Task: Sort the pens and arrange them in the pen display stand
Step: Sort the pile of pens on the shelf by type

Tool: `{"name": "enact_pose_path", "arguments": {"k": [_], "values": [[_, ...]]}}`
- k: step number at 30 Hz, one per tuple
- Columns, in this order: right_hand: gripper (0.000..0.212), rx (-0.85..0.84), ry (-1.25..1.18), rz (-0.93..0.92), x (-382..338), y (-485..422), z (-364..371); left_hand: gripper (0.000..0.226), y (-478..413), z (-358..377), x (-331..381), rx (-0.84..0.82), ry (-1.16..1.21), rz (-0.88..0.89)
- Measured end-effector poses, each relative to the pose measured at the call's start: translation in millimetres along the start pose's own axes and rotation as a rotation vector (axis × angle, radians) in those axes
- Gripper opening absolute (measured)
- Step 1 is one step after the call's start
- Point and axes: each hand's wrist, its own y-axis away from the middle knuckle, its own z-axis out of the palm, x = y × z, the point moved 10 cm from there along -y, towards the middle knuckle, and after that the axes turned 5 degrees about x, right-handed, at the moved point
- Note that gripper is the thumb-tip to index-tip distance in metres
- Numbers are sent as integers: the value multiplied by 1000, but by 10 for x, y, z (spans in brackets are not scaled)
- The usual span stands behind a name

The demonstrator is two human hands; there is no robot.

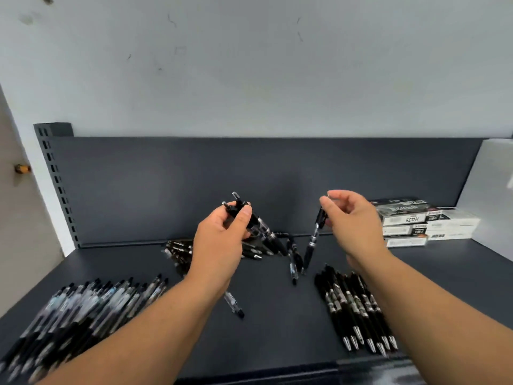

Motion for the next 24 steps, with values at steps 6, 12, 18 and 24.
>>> {"name": "enact_pose_path", "arguments": {"k": [6,12,18,24], "values": [[8,-56,160,67,212,-156,-477,26,147,768,-217,-296,-220,-186],[9,-165,311,170,661,-84,-488,21,300,1160,-697,-510,-498,-398],[19,-378,451,206,921,87,-305,20,469,1318,-1081,-520,-607,-468],[27,-561,690,-19,861,186,-242,53,575,1265,-1076,-548,-833,-294]]}}
